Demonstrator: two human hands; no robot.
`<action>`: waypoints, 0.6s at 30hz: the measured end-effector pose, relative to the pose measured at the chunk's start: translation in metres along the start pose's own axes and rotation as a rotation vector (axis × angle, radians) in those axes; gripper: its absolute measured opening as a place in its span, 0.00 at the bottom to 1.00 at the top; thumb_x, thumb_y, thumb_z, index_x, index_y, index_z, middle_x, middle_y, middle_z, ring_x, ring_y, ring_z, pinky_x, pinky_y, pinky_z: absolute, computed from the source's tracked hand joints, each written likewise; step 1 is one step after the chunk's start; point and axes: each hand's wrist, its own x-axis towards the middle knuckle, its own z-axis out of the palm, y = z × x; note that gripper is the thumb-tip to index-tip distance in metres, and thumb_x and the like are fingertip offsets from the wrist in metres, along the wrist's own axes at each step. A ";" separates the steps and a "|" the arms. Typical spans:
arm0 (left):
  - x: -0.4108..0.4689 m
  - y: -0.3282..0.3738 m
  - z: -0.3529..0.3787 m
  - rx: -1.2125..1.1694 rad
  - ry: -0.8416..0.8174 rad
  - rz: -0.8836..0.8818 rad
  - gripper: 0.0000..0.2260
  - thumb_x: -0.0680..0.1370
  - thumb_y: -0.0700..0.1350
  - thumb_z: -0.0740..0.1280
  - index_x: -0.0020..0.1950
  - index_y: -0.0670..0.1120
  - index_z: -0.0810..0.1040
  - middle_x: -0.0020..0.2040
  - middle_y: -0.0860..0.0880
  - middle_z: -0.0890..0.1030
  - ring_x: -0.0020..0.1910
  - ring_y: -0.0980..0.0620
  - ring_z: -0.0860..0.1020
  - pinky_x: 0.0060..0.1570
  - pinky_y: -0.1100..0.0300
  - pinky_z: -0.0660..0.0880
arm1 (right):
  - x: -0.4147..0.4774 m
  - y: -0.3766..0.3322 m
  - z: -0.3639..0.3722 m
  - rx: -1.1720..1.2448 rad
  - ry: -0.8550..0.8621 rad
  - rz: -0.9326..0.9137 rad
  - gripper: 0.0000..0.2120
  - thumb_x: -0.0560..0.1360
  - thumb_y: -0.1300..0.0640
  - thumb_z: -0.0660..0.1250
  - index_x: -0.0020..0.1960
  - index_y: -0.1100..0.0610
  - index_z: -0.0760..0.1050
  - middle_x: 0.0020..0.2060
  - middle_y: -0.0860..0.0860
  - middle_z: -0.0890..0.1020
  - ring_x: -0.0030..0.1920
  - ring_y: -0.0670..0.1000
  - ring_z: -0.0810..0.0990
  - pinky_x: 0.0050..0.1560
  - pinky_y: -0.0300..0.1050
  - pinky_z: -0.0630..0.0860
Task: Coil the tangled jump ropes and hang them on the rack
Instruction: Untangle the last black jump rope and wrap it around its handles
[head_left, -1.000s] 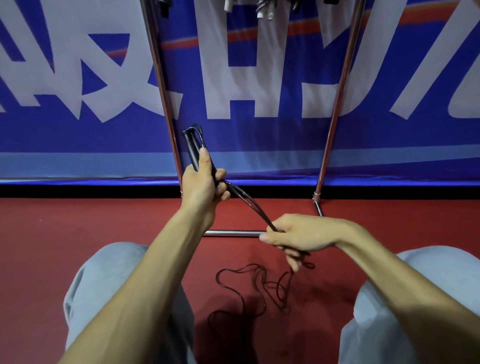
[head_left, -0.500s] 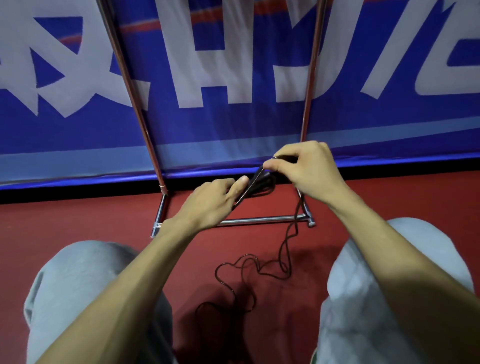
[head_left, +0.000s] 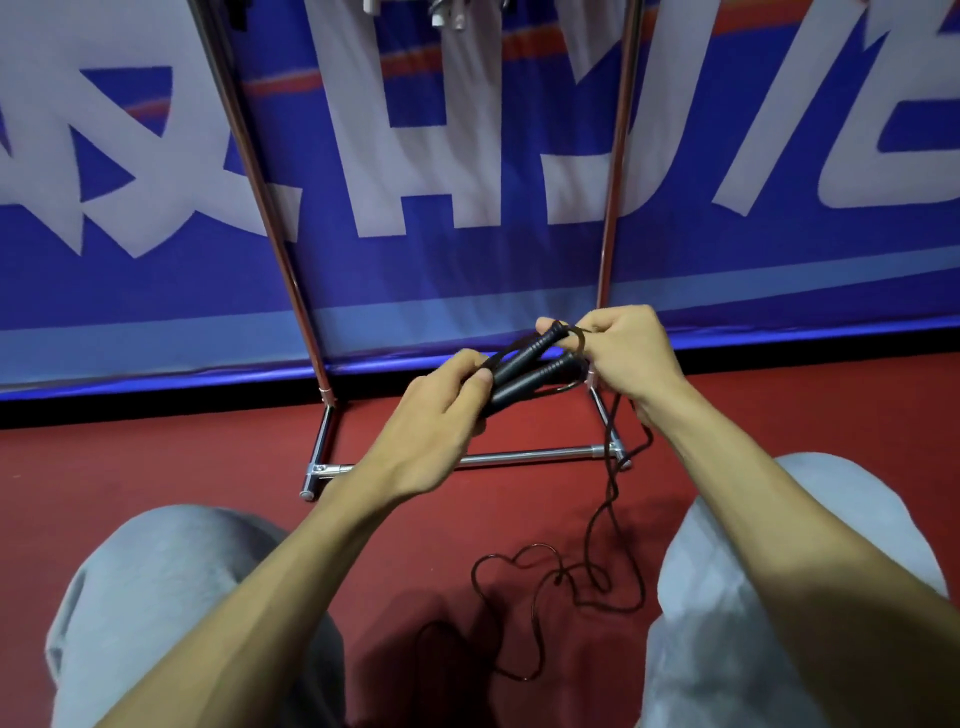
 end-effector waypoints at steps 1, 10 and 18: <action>0.002 0.000 -0.001 -0.031 0.074 -0.022 0.09 0.83 0.44 0.55 0.46 0.49 0.72 0.28 0.54 0.69 0.23 0.60 0.67 0.27 0.65 0.62 | -0.002 -0.001 0.000 -0.054 -0.031 -0.028 0.21 0.67 0.41 0.74 0.25 0.54 0.74 0.20 0.46 0.65 0.25 0.47 0.62 0.31 0.44 0.60; 0.019 -0.011 -0.029 0.027 0.419 -0.214 0.10 0.72 0.44 0.53 0.34 0.46 0.72 0.24 0.53 0.72 0.27 0.48 0.68 0.32 0.55 0.66 | -0.035 -0.022 0.009 -0.457 -0.527 -0.394 0.14 0.76 0.47 0.66 0.35 0.52 0.77 0.24 0.48 0.70 0.27 0.45 0.66 0.30 0.36 0.63; 0.022 -0.015 -0.023 0.426 0.350 -0.317 0.15 0.77 0.41 0.55 0.30 0.43 0.65 0.28 0.45 0.68 0.35 0.40 0.68 0.37 0.53 0.62 | -0.049 -0.025 0.009 -0.526 -0.821 -0.424 0.10 0.77 0.50 0.66 0.39 0.53 0.73 0.29 0.51 0.76 0.30 0.49 0.76 0.34 0.43 0.74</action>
